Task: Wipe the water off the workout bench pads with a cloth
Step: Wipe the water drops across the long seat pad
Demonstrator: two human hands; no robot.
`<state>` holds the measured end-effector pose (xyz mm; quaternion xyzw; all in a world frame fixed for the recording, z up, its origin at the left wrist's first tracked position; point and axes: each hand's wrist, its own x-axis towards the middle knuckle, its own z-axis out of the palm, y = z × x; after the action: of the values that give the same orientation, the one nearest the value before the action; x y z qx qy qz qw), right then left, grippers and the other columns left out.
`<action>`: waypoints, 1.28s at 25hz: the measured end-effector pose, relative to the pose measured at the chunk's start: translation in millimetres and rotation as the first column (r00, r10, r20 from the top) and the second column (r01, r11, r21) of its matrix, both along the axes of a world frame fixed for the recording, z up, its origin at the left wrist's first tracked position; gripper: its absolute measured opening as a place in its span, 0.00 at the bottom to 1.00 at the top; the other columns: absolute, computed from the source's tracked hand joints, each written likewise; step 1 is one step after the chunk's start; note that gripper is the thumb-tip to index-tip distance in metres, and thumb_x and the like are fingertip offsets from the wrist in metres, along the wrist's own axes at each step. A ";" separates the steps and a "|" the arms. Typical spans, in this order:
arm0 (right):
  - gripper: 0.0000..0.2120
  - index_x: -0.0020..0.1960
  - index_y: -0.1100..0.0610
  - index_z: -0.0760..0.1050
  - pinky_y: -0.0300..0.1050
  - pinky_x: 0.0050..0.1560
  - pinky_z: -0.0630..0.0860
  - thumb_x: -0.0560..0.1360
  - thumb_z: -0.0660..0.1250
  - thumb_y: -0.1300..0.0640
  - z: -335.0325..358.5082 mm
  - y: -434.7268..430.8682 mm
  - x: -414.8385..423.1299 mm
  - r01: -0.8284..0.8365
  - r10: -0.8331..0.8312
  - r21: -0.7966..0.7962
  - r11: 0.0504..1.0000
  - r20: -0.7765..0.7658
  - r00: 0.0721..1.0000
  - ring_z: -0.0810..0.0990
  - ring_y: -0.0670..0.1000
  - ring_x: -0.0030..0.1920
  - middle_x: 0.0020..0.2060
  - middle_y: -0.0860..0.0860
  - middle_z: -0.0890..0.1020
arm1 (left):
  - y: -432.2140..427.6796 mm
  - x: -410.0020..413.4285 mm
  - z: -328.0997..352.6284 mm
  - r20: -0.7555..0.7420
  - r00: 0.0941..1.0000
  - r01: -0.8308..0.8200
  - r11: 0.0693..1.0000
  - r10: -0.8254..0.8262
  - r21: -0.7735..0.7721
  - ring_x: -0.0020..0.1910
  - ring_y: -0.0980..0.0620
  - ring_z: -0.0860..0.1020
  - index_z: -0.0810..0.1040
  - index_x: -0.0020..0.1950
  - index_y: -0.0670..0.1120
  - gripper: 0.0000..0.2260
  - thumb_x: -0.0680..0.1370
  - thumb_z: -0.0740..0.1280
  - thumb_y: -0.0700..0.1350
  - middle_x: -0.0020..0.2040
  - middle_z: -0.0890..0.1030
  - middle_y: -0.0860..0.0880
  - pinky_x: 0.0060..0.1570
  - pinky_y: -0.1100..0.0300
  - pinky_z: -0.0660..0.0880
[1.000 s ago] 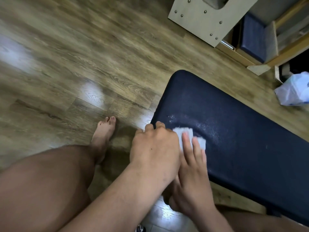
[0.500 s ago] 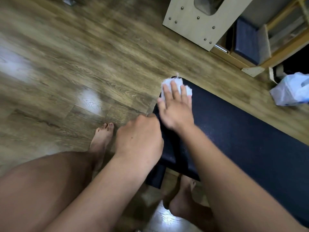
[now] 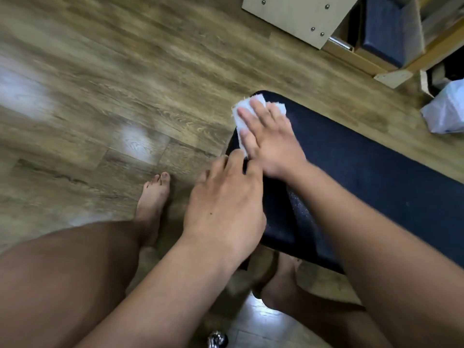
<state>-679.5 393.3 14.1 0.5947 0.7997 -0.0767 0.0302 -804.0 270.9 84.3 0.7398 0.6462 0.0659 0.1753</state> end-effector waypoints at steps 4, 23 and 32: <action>0.25 0.78 0.46 0.52 0.54 0.77 0.44 0.82 0.46 0.46 4.7 48.7 -3.8 0.093 -0.094 -0.041 0.995 -0.011 0.996 0.45 0.55 0.78 0.79 0.49 0.50 | 3.6 9.3 -31.4 0.119 0.991 0.034 0.987 -0.053 0.154 0.70 0.40 0.71 0.75 0.63 0.44 0.17 0.74 0.64 0.44 0.69 0.73 0.40 0.67 0.41 0.69; 0.30 0.79 0.55 0.40 0.66 0.74 0.48 0.77 0.36 0.55 -10.1 -72.7 -0.2 0.236 -0.242 0.067 0.969 0.092 0.966 0.42 0.62 0.78 0.79 0.56 0.44 | 2.7 10.7 -39.8 0.327 0.943 -0.068 0.924 -0.065 0.377 0.59 0.39 0.76 0.79 0.58 0.41 0.17 0.79 0.59 0.51 0.60 0.79 0.41 0.60 0.43 0.73; 0.33 0.80 0.53 0.43 0.59 0.76 0.51 0.76 0.45 0.50 -5.6 -177.6 132.7 0.095 -0.105 0.117 0.989 0.083 0.991 0.45 0.57 0.79 0.79 0.54 0.47 | -16.7 58.2 -58.7 0.099 0.989 0.079 0.959 -0.110 0.273 0.74 0.40 0.65 0.73 0.67 0.45 0.24 0.78 0.54 0.57 0.73 0.70 0.41 0.73 0.38 0.58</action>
<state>-546.8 215.7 8.5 0.6377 0.7697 -0.0064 0.0284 -745.8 254.2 25.6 0.7817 0.5843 0.1864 0.1129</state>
